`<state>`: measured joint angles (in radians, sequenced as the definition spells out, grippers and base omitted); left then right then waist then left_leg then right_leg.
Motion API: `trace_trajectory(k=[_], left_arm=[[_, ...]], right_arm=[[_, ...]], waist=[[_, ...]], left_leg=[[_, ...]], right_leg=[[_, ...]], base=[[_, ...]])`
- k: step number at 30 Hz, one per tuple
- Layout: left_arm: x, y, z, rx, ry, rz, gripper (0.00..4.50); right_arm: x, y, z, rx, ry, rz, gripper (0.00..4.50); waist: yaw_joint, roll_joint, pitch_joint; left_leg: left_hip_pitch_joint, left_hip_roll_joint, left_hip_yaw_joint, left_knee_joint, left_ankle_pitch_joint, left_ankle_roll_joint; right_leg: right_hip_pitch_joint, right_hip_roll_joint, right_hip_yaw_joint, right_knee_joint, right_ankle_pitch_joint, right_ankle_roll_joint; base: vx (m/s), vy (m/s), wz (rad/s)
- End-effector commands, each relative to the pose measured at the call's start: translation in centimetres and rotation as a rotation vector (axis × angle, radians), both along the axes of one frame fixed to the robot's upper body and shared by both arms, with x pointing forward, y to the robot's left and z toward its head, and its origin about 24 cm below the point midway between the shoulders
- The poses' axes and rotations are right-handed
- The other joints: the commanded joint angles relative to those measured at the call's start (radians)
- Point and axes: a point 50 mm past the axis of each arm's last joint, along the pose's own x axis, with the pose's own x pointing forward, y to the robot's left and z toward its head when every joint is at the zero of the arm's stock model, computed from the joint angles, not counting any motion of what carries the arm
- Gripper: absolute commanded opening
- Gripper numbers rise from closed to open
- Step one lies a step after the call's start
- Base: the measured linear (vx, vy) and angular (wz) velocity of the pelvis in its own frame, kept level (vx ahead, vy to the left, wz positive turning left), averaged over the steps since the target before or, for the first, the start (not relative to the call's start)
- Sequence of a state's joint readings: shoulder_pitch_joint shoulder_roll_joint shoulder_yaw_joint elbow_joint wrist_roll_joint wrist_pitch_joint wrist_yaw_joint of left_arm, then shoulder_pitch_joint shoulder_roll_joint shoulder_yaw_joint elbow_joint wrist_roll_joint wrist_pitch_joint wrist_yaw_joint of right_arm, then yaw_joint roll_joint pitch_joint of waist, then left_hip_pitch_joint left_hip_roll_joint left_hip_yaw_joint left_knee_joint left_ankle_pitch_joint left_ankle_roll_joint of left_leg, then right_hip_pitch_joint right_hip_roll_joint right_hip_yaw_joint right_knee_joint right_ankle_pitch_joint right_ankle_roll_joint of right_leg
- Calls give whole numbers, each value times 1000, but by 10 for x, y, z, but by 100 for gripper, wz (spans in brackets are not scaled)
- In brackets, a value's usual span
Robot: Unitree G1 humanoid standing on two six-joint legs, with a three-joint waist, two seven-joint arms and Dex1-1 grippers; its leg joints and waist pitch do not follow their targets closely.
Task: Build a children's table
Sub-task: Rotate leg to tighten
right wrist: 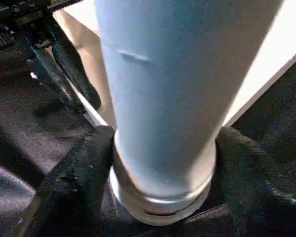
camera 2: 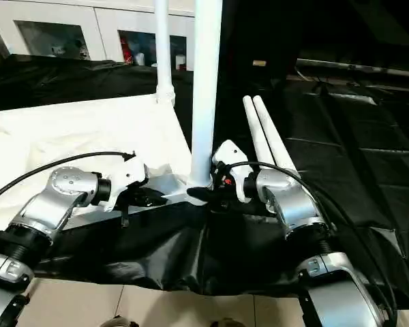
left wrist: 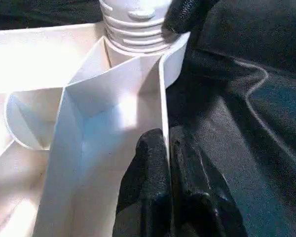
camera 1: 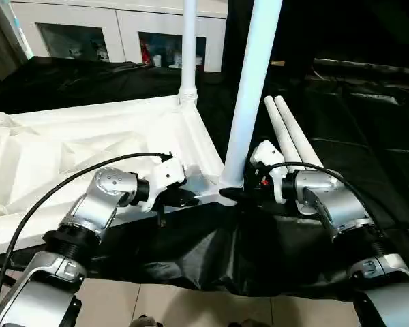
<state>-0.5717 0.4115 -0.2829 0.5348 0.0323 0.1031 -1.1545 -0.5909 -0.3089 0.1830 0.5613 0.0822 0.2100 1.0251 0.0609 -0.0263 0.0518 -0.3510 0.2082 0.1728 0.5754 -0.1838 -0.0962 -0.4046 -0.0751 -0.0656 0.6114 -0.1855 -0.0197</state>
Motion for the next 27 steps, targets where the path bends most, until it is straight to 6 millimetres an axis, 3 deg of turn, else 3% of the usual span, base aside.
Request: trace_trajectory(k=[1,7,9,11,12,13,15,17,20,22,24,25,27], left_arm=[[-4,-7,-2,-36,12,-34,0],[-1,-9,-4,-42,14,12,0],[8,-12,-7,-18,1,118,0],[14,-16,-9,-15,-9,188,0],[18,-19,-9,-22,-11,229,0],[18,-19,-9,-22,-11,229,0],[26,-33,-11,-30,-10,340,0],[29,-42,-12,-23,-13,384,0],[31,-54,-13,-20,-22,410,0],[31,-69,-11,-33,-28,385,0],[31,-72,-11,-35,-29,375,0],[31,-72,-10,-36,-30,370,0],[29,-70,-10,-44,-35,342,0]], right_arm=[[-4,5,1,44,0,25,298],[-4,5,-8,83,31,-50,275],[1,8,-19,95,31,-213,273],[4,12,-27,122,51,-349,272],[6,13,-31,127,61,-429,272],[6,13,-31,127,61,-429,272],[10,18,-45,121,104,-672,272],[11,24,-51,129,141,-785,272],[12,37,-53,140,167,-854,272],[14,55,-48,119,130,-819,272],[15,58,-46,132,118,-800,272],[15,60,-45,143,113,-791,306],[16,62,-40,146,84,-734,326]], waist=[[0,0,-66],[0,0,-65],[-4,1,-60],[-6,2,-60],[-9,0,-58],[-8,0,-58],[-12,2,-57],[-14,2,-57],[-15,4,-58],[-17,3,-60],[-15,3,-61],[-16,3,-61],[-15,0,-62]], left_leg=[[0,20,4,-57,-142,54],[0,20,4,-57,-144,52],[5,18,5,-60,-184,29],[5,17,3,-62,-199,15],[4,17,0,-65,-212,0],[4,17,-1,-65,-218,-1],[9,16,0,-65,-239,-5],[7,13,-2,-66,-256,-13],[8,12,-3,-65,-263,-4],[5,11,-3,-66,-265,-1],[4,11,-3,-66,-260,7],[1,11,-3,-66,-255,12],[-2,11,-2,-66,-246,18]], right_leg=[[59,-57,46,-61,-108,-235],[59,-58,47,-64,-126,-229],[51,-58,47,-74,-212,-211],[51,-60,47,-79,-261,-196],[51,-60,45,-82,-314,-173],[51,-60,44,-85,-330,-166],[41,-59,46,-90,-362,-156],[42,-61,44,-97,-417,-138],[39,-60,44,-100,-410,-127],[40,-58,42,-100,-403,-121],[41,-57,43,-99,-382,-121],[42,-58,43,-97,-364,-125],[44,-57,43,-95,-346,-130]], base=[[0,0,0],[0,0,0],[0,0,0],[0,0,0],[0,0,0],[0,0,0],[0,0,0],[0,0,0],[0,0,0],[0,0,0],[0,0,0],[0,0,0],[0,0,0]])
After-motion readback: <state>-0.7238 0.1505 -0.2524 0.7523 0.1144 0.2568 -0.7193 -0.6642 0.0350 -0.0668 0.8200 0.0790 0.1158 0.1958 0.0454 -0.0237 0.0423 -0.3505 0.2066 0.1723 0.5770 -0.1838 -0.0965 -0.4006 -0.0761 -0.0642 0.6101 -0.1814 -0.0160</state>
